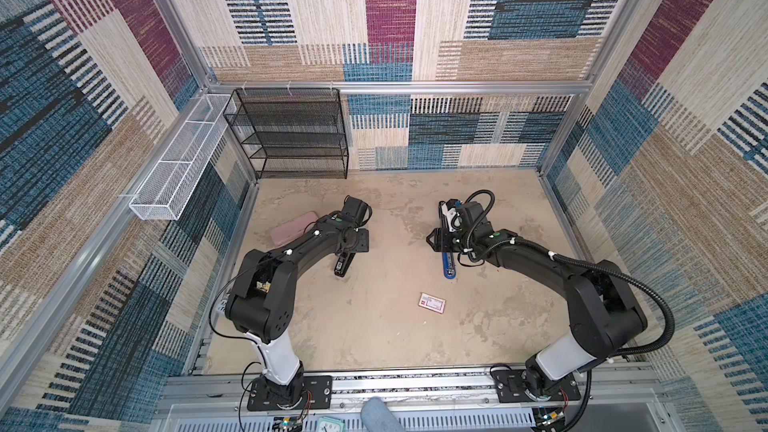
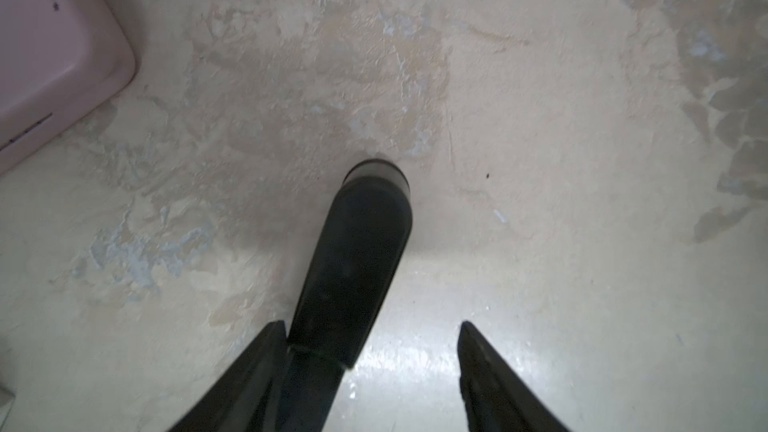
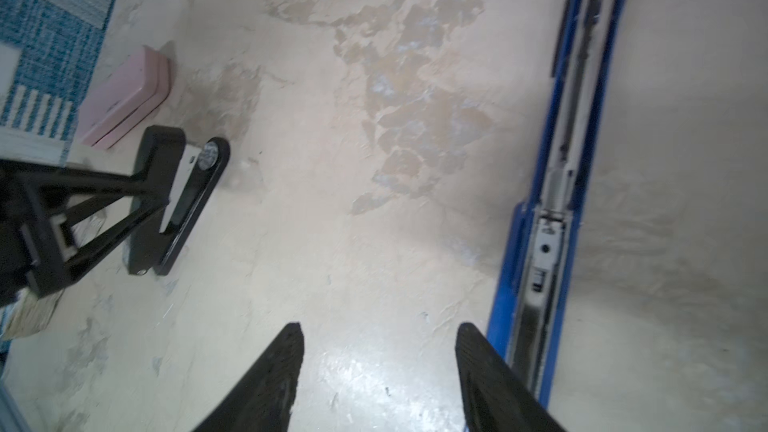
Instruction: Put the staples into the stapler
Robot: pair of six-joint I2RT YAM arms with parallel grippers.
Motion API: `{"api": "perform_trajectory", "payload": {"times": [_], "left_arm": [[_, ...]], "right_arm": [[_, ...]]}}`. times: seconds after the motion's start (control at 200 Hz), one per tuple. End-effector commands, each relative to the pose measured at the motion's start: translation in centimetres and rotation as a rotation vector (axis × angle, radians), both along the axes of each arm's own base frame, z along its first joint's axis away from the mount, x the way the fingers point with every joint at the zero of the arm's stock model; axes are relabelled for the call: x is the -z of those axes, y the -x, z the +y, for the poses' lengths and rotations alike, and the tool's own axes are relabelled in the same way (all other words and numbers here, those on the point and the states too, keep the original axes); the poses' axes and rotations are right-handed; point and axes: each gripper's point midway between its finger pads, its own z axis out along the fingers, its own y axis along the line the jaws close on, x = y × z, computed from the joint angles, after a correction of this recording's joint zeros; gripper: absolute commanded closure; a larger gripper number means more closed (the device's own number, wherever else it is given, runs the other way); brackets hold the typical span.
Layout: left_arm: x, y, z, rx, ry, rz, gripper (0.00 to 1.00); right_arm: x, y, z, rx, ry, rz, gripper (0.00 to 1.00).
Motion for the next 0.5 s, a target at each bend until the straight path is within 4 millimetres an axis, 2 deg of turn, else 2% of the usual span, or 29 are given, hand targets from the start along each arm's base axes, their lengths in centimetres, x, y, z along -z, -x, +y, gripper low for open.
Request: {"api": "perform_trajectory", "payload": {"times": [0.0, 0.175, 0.346, 0.491], "left_arm": [[0.5, -0.5, 0.3, 0.058, -0.059, 0.031, 0.36], [1.3, -1.0, -1.0, 0.097, -0.022, 0.069, 0.47], [2.4, -0.4, -2.7, 0.124, 0.062, 0.124, 0.62], [2.4, 0.0, -3.3, 0.134, 0.089, 0.135, 0.64]], "right_arm": [[-1.2, 0.6, 2.4, -0.067, -0.095, -0.033, 0.38], [-0.1, 1.4, 3.8, -0.097, -0.125, -0.003, 0.39], [0.7, 1.6, 4.1, -0.096, -0.15, 0.017, 0.4], [1.7, 1.9, 4.5, -0.098, -0.175, 0.046, 0.41]]}}
